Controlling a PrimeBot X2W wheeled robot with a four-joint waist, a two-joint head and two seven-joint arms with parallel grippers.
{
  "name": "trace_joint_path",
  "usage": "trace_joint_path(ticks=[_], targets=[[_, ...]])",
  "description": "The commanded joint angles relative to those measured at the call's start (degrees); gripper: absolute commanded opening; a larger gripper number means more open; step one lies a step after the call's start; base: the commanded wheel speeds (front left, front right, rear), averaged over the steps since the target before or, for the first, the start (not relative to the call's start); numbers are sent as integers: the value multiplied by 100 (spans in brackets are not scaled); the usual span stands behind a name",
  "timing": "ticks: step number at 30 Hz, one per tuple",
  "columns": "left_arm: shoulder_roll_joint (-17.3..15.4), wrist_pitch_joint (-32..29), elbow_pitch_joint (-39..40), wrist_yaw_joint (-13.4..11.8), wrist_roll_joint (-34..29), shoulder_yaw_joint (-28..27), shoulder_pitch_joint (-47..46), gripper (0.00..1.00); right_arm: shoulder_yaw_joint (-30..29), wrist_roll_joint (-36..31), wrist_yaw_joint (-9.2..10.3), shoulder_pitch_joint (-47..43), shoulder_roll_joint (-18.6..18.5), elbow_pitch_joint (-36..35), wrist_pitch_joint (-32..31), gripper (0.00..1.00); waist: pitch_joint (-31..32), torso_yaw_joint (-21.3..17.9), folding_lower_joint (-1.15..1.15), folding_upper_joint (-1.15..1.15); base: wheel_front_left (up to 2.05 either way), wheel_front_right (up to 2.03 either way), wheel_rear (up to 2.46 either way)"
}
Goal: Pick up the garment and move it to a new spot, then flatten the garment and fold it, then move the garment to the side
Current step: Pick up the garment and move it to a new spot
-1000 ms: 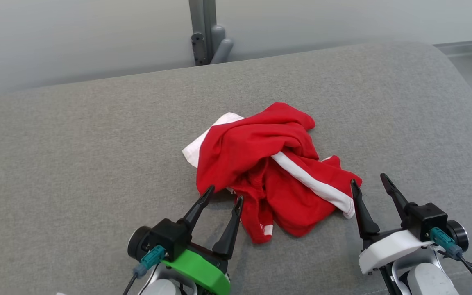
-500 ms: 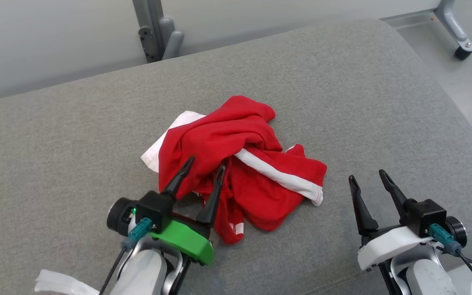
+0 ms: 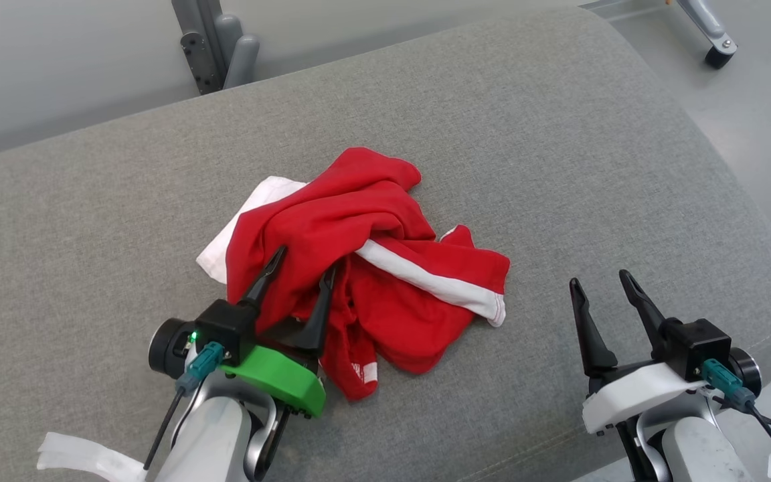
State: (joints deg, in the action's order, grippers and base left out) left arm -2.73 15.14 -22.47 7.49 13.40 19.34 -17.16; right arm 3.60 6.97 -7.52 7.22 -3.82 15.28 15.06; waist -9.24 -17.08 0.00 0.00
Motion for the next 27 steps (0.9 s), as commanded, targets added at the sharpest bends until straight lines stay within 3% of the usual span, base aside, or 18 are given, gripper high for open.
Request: trace_joint_path(ticks=[1, 2, 4, 5, 6, 19, 25, 27], targets=[[-29, 1, 14, -21, 1, -44, -106, 100, -14, 27, 6, 46, 22, -15, 17, 100, -17, -9, 0, 0, 0, 0, 0], [-29, 1, 47, -20, 10, -66, -116, 98, -20, 27, 6, 46, 24, -17, 17, 100, -22, -8, 0, 0, 0, 0, 0], [-29, 2, 112, -19, 26, -81, -114, 40, -37, 25, 6, 46, 29, -21, 17, 100, -30, 1, 0, 0, 0, 0, 0], [-29, 2, 162, -18, 38, -89, -118, 25, -44, 23, 6, 45, 32, -23, 17, 100, -32, 8, 0, 0, 0, 0, 0], [-29, 1, 190, -17, 23, -85, -107, 3, -47, 18, 6, 45, 33, -20, 17, 100, -31, 16, 0, 0, 0, 0, 0], [-29, 2, 683, -7, 27, -29, -270, 0, -100, 38, 6, -42, 58, 72, 17, 100, 133, 173, 0, 0, 0, 0, 0], [-44, 3, 1035, -9, 194, -530, -1080, 0, -250, 33, 6, -168, 70, 93, 17, 100, 371, 506, 0, 0, 0, 0, 0], [-182, 3, 1085, -7, 152, -577, -1500, 0, -315, 49, 6, -216, 74, 89, 17, 100, 456, 656, 0, 0, 0, 0, 0]])
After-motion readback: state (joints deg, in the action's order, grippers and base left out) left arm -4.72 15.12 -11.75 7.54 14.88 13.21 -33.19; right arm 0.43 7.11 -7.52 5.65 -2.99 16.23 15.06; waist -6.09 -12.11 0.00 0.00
